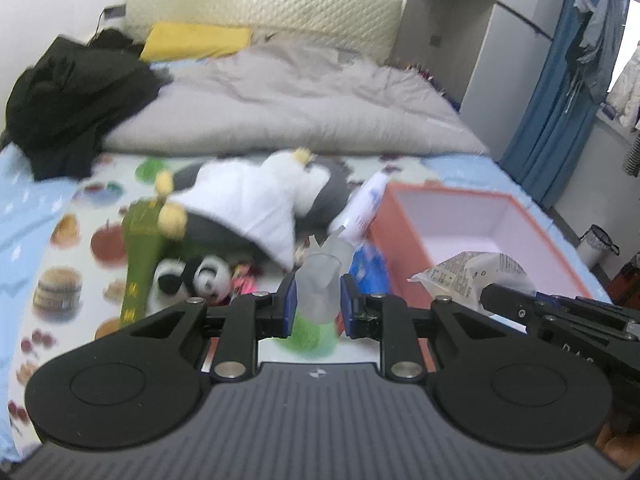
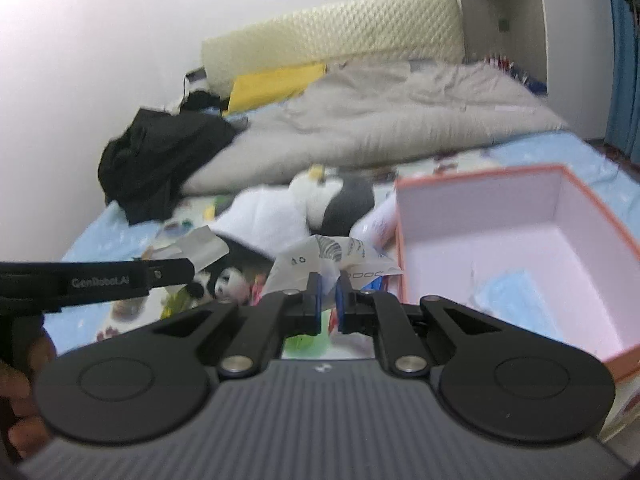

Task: Organize soft objects
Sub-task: 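Carry the plastic bag and white wrapper into the pink box and release both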

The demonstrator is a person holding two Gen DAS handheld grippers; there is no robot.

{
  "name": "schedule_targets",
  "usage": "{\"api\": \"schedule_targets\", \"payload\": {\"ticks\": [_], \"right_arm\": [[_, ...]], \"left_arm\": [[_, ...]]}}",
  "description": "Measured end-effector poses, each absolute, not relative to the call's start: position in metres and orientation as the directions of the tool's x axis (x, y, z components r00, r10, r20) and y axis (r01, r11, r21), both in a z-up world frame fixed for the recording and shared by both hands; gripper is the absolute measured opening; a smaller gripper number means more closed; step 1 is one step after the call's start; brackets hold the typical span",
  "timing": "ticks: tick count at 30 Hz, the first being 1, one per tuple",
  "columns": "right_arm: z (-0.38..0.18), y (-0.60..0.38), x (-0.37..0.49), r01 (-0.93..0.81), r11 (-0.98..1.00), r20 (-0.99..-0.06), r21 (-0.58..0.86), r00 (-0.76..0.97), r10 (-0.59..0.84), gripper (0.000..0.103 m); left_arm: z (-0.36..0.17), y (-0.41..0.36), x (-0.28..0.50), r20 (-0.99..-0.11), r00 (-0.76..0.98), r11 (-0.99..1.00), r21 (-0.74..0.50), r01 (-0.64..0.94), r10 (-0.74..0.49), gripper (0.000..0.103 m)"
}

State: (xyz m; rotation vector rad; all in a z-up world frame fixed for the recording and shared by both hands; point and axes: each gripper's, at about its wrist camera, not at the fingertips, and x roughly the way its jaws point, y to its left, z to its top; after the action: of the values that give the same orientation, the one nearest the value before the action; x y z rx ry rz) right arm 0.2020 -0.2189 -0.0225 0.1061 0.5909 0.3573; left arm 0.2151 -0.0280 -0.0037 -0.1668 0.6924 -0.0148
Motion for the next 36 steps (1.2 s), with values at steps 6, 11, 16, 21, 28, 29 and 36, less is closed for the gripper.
{"api": "schedule_targets", "payload": {"ticks": [6,11,16,21,28,29,36], "right_arm": [[0.014,-0.244,0.214,-0.278,0.943,-0.474,0.181,0.815,0.332,0.01],[0.031,-0.268,0.226,-0.234,0.96,-0.466,0.156,0.839,0.28,0.01],[0.03,-0.294,0.241,-0.178,0.975,-0.503,0.133,0.835,0.221,0.01],[0.011,-0.323,0.26,-0.113,0.983,-0.544,0.146,0.821,0.174,0.011],[-0.033,-0.352,0.279,-0.034,0.985,-0.626,0.167,0.768,0.133,0.011],[-0.038,-0.355,0.281,-0.026,0.986,-0.636,0.165,0.761,0.127,0.011],[-0.081,-0.37,0.292,0.037,0.987,-0.706,0.158,0.703,0.086,0.011]], "left_arm": [[0.033,-0.053,0.236,-0.597,0.796,0.987,-0.161,0.005,-0.101,0.026],[0.051,-0.081,0.256,-0.582,0.801,0.985,-0.166,0.048,-0.137,0.026],[0.046,-0.12,0.282,-0.614,0.768,0.983,-0.145,0.115,-0.18,0.026],[0.017,-0.155,0.31,-0.666,0.708,0.972,-0.161,0.169,-0.233,0.027],[-0.031,-0.189,0.345,-0.734,0.627,0.963,-0.153,0.22,-0.26,0.027],[-0.038,-0.191,0.349,-0.743,0.617,0.963,-0.153,0.222,-0.26,0.027],[-0.072,-0.2,0.37,-0.795,0.548,0.96,-0.155,0.233,-0.262,0.027]]}}
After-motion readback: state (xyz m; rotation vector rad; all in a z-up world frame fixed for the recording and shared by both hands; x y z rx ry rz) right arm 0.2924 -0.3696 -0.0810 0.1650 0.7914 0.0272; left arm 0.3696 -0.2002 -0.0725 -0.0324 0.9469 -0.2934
